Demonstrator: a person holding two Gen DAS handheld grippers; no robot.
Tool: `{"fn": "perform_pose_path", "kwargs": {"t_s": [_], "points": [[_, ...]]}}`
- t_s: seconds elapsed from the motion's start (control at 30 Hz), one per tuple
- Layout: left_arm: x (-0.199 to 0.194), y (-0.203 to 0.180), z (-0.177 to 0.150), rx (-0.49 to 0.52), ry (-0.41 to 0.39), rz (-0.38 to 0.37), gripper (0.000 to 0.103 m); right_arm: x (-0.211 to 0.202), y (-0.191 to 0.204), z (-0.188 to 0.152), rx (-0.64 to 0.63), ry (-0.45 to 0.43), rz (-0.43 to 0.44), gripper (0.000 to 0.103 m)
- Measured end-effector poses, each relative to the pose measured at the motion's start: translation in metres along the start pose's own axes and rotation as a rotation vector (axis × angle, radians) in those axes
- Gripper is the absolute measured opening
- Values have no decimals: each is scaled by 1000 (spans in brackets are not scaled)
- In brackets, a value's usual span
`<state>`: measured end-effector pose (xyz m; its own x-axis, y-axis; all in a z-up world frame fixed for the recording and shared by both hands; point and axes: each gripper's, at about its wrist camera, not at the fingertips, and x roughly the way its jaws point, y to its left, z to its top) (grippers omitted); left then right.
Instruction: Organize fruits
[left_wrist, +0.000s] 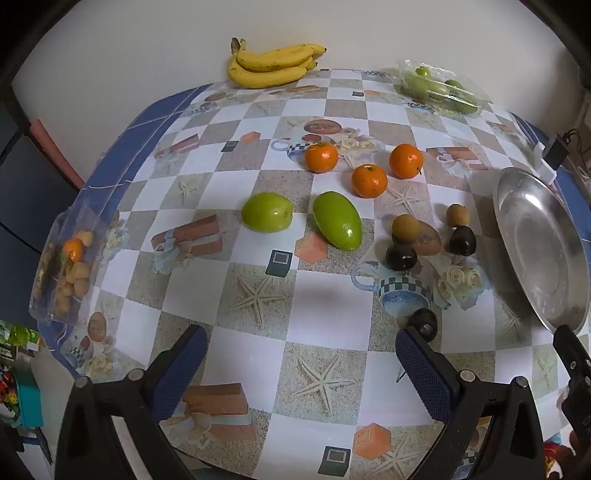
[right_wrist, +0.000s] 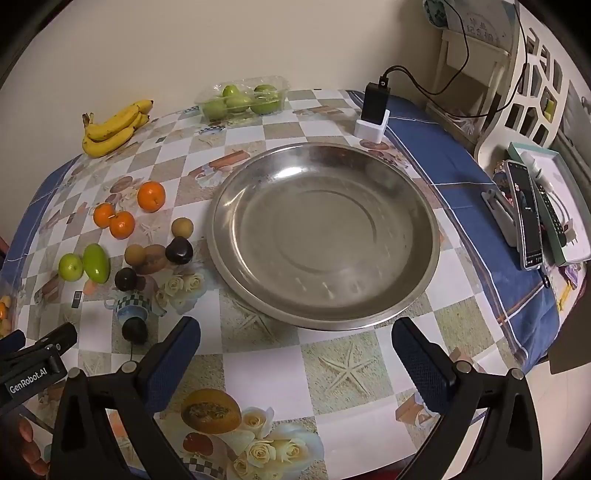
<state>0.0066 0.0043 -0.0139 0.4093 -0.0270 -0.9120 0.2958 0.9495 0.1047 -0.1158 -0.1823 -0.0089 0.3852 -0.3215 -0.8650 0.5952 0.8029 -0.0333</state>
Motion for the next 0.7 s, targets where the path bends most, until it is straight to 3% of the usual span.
{"fn": "perform_pose_path", "kwargs": {"t_s": [0.7], "points": [[3, 2, 0, -5, 11, 8, 103, 1, 2, 0, -13, 3, -4, 103]]}}
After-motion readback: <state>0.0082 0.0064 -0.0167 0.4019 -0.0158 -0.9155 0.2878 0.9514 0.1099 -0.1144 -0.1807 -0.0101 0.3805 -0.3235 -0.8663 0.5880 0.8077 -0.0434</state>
